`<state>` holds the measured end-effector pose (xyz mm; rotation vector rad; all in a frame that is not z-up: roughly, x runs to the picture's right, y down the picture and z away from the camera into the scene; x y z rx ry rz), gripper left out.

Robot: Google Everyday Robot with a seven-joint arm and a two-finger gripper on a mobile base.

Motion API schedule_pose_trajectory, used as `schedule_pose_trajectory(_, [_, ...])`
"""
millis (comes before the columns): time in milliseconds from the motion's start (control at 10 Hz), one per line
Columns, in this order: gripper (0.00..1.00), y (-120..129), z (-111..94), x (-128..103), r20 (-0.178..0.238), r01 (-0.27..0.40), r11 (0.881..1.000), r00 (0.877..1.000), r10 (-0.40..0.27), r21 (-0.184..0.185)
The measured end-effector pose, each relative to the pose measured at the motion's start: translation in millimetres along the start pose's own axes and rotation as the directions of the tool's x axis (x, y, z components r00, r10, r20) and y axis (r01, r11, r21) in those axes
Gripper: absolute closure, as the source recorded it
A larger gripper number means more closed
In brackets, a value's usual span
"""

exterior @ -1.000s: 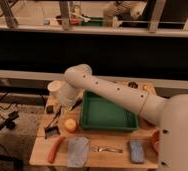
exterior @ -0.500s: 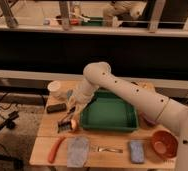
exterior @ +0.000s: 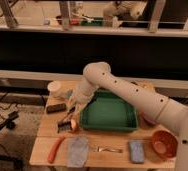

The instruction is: Wipe purple bowl with brush

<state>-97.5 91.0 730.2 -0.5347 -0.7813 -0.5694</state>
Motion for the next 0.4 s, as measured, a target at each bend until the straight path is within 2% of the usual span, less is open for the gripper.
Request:
schedule_pose_trajectory(200, [1.0, 6, -13, 6, -0.041, -0.045, 0.998, 0.998, 0.047, 0.033])
schedule_pose_trajectory(400, [1.0, 29, -41, 23, -0.087, -0.107, 0.991, 0.99, 0.114, 0.086])
